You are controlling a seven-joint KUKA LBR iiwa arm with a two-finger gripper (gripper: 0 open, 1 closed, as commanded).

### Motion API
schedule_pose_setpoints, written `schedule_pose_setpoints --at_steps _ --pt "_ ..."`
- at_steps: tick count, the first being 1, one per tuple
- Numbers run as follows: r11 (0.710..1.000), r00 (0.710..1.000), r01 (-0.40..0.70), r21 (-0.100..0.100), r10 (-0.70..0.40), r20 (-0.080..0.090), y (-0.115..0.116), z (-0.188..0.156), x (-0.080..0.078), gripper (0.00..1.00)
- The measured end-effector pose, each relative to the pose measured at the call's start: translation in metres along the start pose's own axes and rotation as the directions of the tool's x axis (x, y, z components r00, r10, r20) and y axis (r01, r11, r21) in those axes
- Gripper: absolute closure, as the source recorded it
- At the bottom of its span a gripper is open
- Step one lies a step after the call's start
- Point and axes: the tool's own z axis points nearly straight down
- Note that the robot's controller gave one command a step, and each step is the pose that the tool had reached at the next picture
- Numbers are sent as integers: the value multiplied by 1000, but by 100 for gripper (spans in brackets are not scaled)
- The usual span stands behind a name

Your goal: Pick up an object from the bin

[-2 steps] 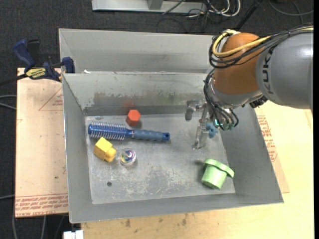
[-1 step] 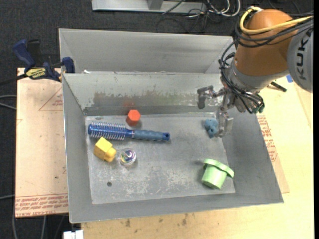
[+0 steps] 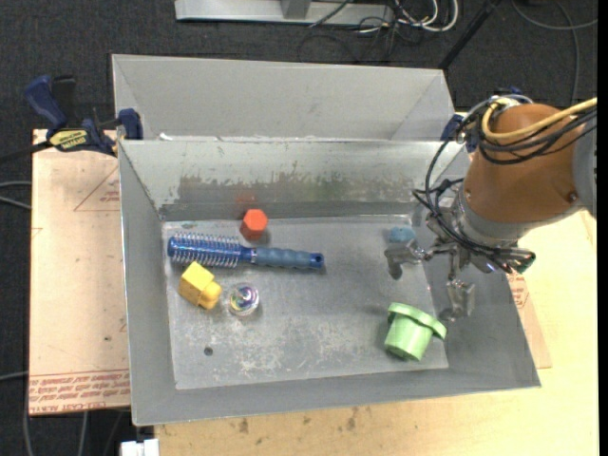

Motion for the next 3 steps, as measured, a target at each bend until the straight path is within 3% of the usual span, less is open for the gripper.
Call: schedule_pose_setpoints --at_steps 1,2,3 --pt "897 897 442 -1 -442 2 14 86 15 0" --pt "897 897 441 5 -441 3 12 84 14 100" --pt "902 902 431 13 -431 5 23 -32 20 100"
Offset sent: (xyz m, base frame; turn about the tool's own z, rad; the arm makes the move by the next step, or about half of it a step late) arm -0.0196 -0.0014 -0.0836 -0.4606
